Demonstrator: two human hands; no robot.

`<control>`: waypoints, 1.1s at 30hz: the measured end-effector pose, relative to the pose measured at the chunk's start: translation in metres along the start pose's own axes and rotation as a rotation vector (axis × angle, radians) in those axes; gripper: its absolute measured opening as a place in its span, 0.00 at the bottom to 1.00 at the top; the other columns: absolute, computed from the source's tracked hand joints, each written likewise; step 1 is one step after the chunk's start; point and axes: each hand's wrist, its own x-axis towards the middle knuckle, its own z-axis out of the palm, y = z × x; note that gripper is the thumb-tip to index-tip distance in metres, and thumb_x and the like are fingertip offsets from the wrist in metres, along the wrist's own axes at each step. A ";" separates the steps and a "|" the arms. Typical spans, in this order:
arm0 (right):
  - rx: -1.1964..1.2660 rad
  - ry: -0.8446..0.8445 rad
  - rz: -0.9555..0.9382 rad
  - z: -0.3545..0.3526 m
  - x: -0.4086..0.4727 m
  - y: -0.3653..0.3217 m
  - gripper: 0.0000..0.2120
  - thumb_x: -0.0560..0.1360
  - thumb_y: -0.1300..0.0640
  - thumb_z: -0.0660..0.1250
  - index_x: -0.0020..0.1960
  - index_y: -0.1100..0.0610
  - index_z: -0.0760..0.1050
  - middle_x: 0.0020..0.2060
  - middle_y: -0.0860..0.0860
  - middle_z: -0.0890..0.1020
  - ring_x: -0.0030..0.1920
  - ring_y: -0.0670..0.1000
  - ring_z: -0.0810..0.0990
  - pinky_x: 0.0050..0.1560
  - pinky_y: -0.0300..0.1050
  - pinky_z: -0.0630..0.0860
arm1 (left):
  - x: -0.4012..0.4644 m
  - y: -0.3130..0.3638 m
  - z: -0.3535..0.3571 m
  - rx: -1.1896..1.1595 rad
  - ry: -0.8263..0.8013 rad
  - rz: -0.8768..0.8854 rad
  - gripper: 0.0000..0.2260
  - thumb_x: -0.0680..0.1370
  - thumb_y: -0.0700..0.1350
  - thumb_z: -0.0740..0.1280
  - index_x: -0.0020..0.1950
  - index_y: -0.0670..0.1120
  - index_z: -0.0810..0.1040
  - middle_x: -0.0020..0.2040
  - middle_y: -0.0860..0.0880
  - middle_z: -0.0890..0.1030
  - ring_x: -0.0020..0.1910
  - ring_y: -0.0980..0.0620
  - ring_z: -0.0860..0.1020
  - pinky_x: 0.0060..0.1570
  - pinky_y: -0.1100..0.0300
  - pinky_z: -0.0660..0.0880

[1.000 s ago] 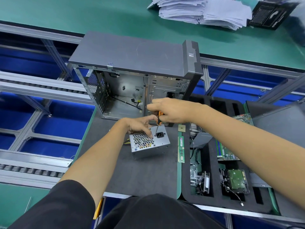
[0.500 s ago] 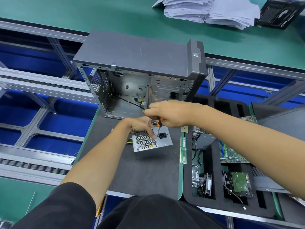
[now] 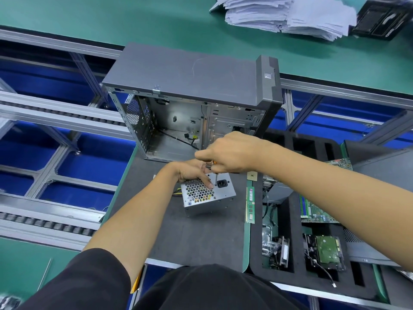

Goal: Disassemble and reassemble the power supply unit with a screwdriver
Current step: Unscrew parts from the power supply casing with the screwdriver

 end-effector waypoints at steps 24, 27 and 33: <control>0.288 -0.053 0.073 0.001 -0.003 0.006 0.16 0.72 0.58 0.70 0.55 0.52 0.66 0.45 0.46 0.69 0.46 0.52 0.72 0.39 0.53 0.71 | 0.001 0.004 0.004 -0.026 -0.012 0.147 0.16 0.69 0.29 0.76 0.47 0.47 0.80 0.56 0.50 0.83 0.65 0.49 0.78 0.59 0.51 0.78; 0.388 -0.065 0.059 -0.002 -0.005 0.005 0.17 0.71 0.61 0.69 0.52 0.51 0.64 0.44 0.46 0.72 0.44 0.53 0.74 0.39 0.56 0.74 | 0.000 0.006 0.005 -0.014 -0.005 0.136 0.14 0.69 0.32 0.77 0.46 0.49 0.82 0.53 0.52 0.84 0.57 0.56 0.81 0.55 0.57 0.79; 0.147 -0.017 0.063 0.004 -0.005 0.006 0.12 0.76 0.51 0.63 0.54 0.48 0.62 0.42 0.47 0.77 0.39 0.54 0.75 0.31 0.49 0.70 | 0.001 0.006 0.003 0.042 0.020 0.121 0.14 0.69 0.32 0.78 0.51 0.42 0.81 0.54 0.54 0.83 0.61 0.60 0.79 0.56 0.63 0.77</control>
